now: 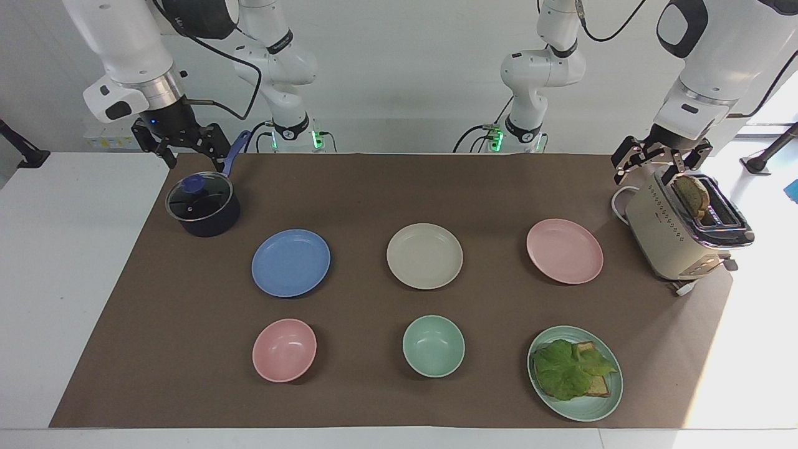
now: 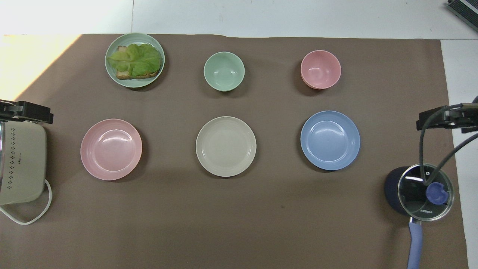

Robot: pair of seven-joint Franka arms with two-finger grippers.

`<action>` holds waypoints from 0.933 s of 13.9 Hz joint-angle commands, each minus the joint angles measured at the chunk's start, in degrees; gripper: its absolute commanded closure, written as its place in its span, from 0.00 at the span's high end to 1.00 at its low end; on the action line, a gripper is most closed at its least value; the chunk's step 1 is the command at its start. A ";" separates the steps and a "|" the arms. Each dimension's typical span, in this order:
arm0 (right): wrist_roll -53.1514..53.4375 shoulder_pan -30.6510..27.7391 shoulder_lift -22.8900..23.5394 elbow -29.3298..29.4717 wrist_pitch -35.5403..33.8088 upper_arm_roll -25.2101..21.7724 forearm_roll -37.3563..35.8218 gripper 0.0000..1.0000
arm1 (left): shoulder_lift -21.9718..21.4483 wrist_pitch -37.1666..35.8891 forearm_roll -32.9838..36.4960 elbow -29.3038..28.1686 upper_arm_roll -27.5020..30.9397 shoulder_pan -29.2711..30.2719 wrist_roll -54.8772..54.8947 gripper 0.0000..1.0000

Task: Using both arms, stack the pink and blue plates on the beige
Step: 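Move the left gripper toward the edge of the pink plate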

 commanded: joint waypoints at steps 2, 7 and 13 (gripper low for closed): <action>0.91 -0.68 -1.40 -1.76 1.27 0.25 1.33 1.00 | -0.57 -0.54 -0.59 -0.12 0.68 -0.09 -0.08 1.00; 0.82 -0.77 -1.31 -1.68 1.44 0.25 1.33 1.00 | -0.74 -0.28 -0.59 -2.92 0.77 0.09 0.09 1.00; 0.47 -0.68 -1.31 -1.68 1.36 0.25 1.33 1.00 | 0.65 10.97 -0.59 -13.57 0.86 2.28 -0.26 1.00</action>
